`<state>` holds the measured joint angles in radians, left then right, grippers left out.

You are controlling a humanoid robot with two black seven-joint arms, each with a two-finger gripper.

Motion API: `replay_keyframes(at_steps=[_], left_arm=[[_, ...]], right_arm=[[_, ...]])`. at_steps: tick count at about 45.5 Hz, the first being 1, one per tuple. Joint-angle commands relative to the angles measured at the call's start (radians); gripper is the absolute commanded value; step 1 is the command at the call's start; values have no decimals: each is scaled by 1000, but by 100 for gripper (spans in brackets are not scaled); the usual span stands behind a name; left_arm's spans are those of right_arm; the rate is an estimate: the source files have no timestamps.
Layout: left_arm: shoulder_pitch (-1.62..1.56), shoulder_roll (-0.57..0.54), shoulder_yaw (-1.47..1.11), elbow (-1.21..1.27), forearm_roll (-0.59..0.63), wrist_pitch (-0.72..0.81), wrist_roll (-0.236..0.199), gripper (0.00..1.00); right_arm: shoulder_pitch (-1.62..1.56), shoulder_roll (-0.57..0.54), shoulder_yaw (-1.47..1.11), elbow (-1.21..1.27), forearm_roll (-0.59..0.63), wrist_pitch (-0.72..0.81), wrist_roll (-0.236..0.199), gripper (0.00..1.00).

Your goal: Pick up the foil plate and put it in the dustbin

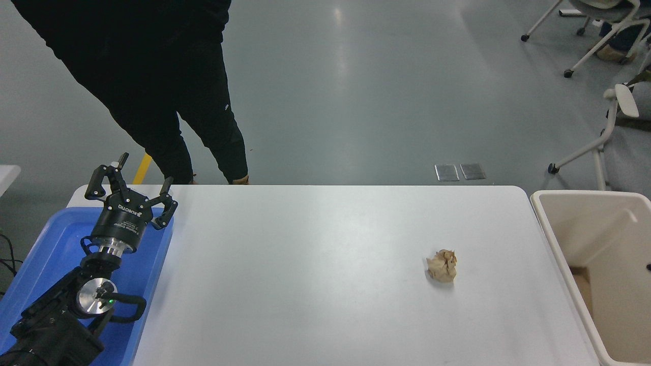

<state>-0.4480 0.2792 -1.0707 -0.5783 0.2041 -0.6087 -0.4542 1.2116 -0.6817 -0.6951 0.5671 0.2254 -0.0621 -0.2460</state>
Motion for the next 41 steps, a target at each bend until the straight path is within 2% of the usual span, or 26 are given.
replay_keyframes(at_steps=[1, 8, 23, 29, 41], left_arm=[[0, 0, 0, 0, 0, 0, 2, 98], [0, 0, 0, 0, 0, 0, 2, 98], [0, 1, 0, 0, 0, 0, 0, 98], [0, 0, 0, 0, 0, 1, 0, 98], [0, 1, 0, 0, 0, 1, 0, 98]], right_arm=[[403, -4, -202, 207, -44, 209, -1, 100], [587, 62, -291, 316, -92, 356, -3, 100], [930, 155, -377, 766, -132, 531, -10, 100], [1020, 172, -379, 895, -149, 579, -12, 100], [1181, 162, -379, 1040, -149, 804, -13, 100]])
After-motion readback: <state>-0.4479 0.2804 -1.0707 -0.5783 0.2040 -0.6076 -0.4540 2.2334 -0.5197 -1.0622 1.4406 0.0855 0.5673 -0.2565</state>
